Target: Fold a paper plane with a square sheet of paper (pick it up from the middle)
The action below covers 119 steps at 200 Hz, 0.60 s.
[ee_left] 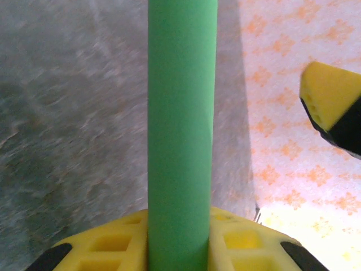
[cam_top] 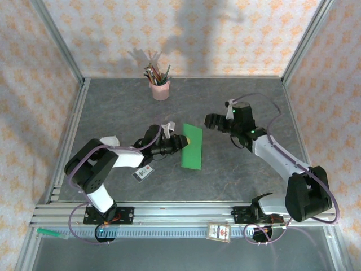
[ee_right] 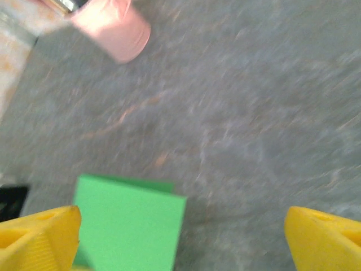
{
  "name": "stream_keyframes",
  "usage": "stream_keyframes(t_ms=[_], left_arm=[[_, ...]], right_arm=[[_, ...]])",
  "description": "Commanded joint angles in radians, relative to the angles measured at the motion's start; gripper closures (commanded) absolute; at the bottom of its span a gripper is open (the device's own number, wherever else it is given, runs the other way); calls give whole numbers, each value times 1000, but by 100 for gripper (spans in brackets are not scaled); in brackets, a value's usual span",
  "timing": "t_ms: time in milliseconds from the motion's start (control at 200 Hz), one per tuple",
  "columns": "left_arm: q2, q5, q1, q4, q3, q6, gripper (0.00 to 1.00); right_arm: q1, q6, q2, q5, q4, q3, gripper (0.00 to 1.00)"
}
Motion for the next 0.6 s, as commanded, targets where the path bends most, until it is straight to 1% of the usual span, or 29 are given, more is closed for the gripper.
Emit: stream_keyframes(t_ms=[0,105,190,280,380,511,591], left_arm=[[27,73,6,106,-16,-3,73],[68,91,11,114,-22,8,73],[100,105,15,139,-33,1,73],[112,107,20,153,-48,2,73],[119,102,29,143,-57,18,73],[132,94,34,125,-63,35,72],[132,92,35,119,-66,40,70]], right_arm=[[43,1,11,-129,40,-48,12],[89,26,58,-177,89,-78,26],[115,53,111,-180,125,-89,41],[128,82,158,-177,167,-100,53],[133,104,196,-152,207,-112,61],[138,119,258,-148,239,-113,68],[147,126,292,-155,260,-111,70]])
